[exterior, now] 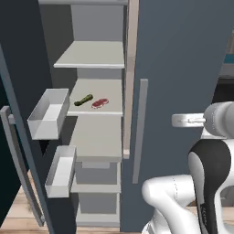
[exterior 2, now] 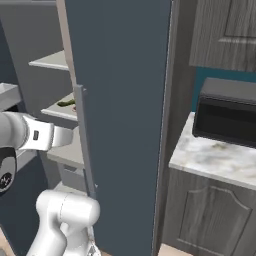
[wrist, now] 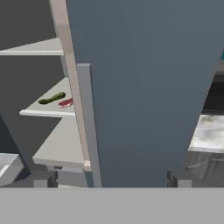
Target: Take the steak, mushroom, and squash from the freezer and place them in the bowl on the counter.
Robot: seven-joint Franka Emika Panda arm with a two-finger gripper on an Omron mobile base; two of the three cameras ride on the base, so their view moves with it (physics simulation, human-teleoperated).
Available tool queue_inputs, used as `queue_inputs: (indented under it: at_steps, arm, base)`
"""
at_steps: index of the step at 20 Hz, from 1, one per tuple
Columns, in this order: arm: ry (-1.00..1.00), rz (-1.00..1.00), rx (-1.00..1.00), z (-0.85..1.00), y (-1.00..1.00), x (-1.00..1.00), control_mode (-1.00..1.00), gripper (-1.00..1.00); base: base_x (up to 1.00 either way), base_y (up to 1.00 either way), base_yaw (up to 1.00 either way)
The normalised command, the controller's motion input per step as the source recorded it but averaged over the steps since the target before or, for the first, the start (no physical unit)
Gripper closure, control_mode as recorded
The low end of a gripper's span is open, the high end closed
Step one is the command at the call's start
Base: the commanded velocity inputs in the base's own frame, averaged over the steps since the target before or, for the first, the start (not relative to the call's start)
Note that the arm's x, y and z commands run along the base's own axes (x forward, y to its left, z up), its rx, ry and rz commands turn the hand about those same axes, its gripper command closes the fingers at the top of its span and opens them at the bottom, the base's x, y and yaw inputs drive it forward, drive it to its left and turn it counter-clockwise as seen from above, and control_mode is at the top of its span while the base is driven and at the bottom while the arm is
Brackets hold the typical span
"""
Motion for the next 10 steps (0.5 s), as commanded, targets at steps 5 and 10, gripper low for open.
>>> queue_inputs:
  at_steps: [5,10]
  arm:
    - [0.00,0.00,0.00,0.00,0.00,0.00,1.00,-1.00]
    - [0.00,0.00,0.00,0.00,0.00,0.00,1.00,-1.00]
  base:
    - [0.49,0.55,0.03]
    - [0.39,0.86,0.00]
